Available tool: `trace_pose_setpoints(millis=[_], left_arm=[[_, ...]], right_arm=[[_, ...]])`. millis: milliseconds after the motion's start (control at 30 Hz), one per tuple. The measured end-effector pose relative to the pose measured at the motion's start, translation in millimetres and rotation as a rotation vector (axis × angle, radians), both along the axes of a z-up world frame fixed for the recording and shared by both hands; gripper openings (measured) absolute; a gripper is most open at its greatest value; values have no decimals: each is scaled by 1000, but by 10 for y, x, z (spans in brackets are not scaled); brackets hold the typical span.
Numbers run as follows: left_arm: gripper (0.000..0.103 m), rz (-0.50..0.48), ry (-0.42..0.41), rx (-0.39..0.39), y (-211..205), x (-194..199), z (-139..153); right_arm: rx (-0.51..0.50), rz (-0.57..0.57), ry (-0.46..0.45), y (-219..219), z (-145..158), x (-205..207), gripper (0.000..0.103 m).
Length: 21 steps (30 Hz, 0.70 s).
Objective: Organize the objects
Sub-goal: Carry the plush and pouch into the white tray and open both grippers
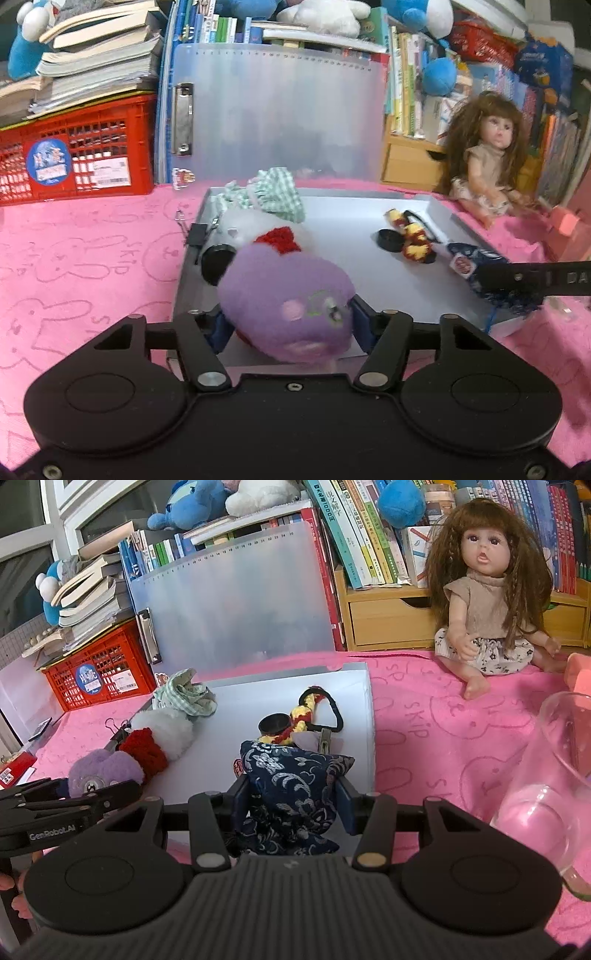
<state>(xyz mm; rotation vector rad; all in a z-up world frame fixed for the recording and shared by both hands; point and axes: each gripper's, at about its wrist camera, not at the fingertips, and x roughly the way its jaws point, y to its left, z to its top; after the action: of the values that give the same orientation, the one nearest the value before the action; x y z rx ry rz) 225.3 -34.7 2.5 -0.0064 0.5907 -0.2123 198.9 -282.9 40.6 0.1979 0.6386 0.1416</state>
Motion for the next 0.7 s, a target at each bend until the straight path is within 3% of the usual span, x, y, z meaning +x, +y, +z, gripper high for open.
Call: trace_pose_setpoints(millis=[233, 700], left_arm=[[53, 34, 23, -4, 74, 69, -66], [53, 35, 17, 43, 16, 99, -92]], right_arm=[[-11, 1, 10, 19, -40, 27, 52], [-26, -7, 20, 53, -105, 92, 52]])
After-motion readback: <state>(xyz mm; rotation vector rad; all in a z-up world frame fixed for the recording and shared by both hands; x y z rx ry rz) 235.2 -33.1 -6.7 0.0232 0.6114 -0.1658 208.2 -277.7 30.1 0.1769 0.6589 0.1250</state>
